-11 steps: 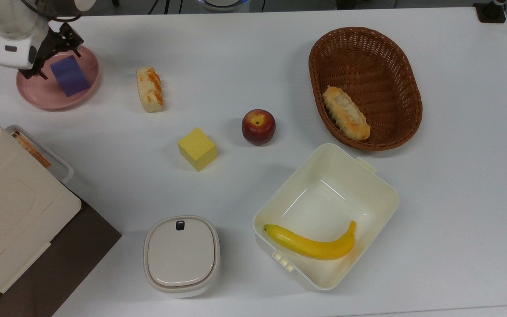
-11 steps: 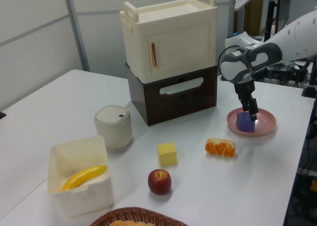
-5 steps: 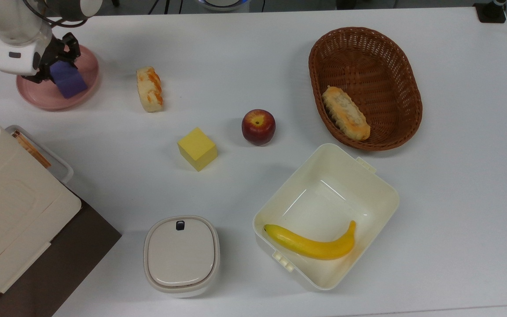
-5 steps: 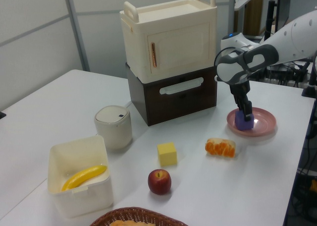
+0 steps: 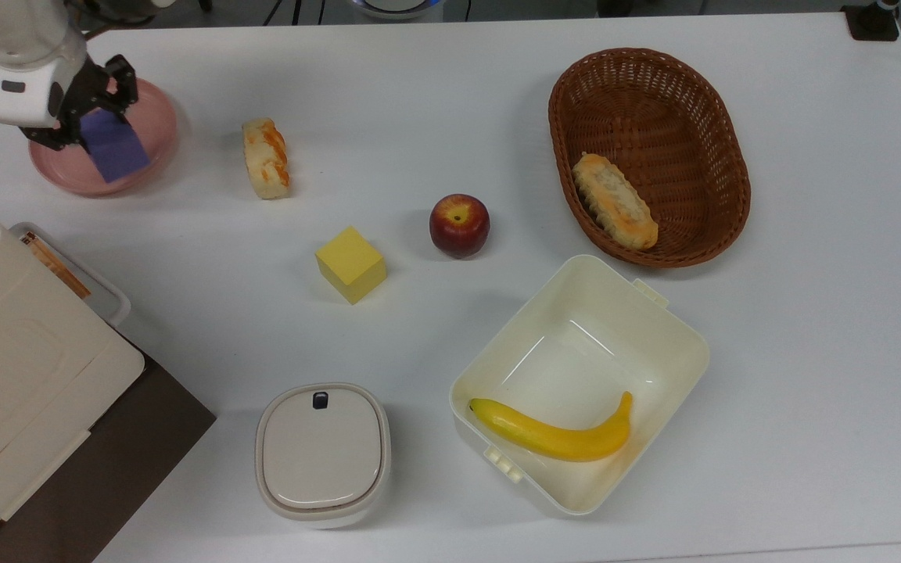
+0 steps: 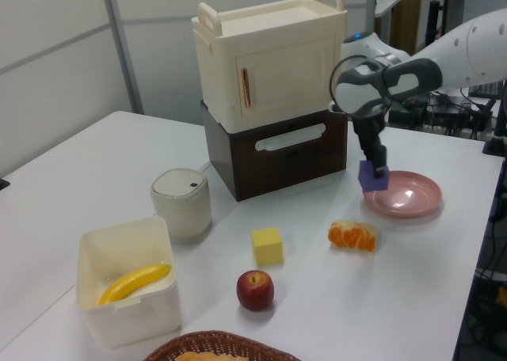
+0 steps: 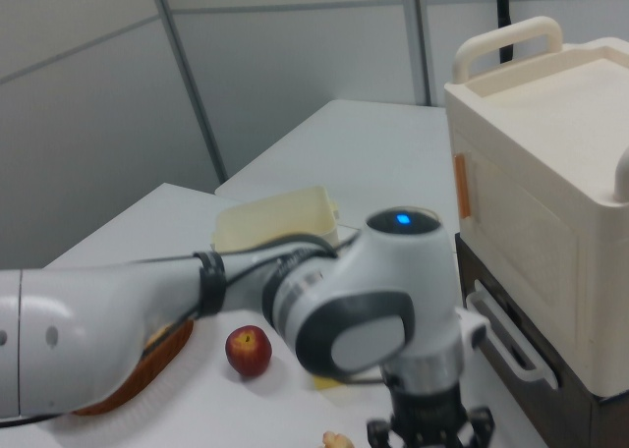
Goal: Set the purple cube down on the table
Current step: 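Carry the purple cube off the plate, set it on the table, release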
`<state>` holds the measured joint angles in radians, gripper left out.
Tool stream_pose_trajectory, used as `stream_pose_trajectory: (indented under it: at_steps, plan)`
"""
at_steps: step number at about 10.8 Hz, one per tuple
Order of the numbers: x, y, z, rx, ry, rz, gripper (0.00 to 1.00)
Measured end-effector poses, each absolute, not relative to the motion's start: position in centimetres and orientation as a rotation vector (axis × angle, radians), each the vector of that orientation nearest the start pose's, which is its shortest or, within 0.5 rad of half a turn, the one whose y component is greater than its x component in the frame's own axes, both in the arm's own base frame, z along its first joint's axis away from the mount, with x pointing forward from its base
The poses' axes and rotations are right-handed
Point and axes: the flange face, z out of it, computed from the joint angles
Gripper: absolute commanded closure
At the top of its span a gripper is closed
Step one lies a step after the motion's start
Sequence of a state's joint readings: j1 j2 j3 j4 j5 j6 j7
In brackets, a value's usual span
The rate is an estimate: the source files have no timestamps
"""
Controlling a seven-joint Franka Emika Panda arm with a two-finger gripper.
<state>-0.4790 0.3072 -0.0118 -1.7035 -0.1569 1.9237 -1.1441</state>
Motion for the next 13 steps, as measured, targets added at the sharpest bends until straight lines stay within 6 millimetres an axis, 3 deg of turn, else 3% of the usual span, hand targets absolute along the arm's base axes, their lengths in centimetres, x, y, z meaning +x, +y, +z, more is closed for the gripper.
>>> stream_pose_trajectory:
  at_steps: [1,2,4,5,8,11,13]
  plan:
    - [56.9,-28.6,41.6,-2.977,-1.084,0.249,0.9]
    - [58.2,-25.9,41.9,-2.985,-1.054,0.226,0.78]
    - [60.1,-20.9,41.9,-2.984,-1.028,0.189,0.08]
    - [60.7,-19.1,41.9,-2.977,-1.036,0.179,0.0]
    - [61.7,-15.8,42.3,-2.98,-1.025,0.155,0.0]
    - [62.7,-14.1,44.0,-2.989,-1.028,0.093,0.0]
    - [63.4,-13.1,45.5,-3.036,-0.924,0.05,0.0]
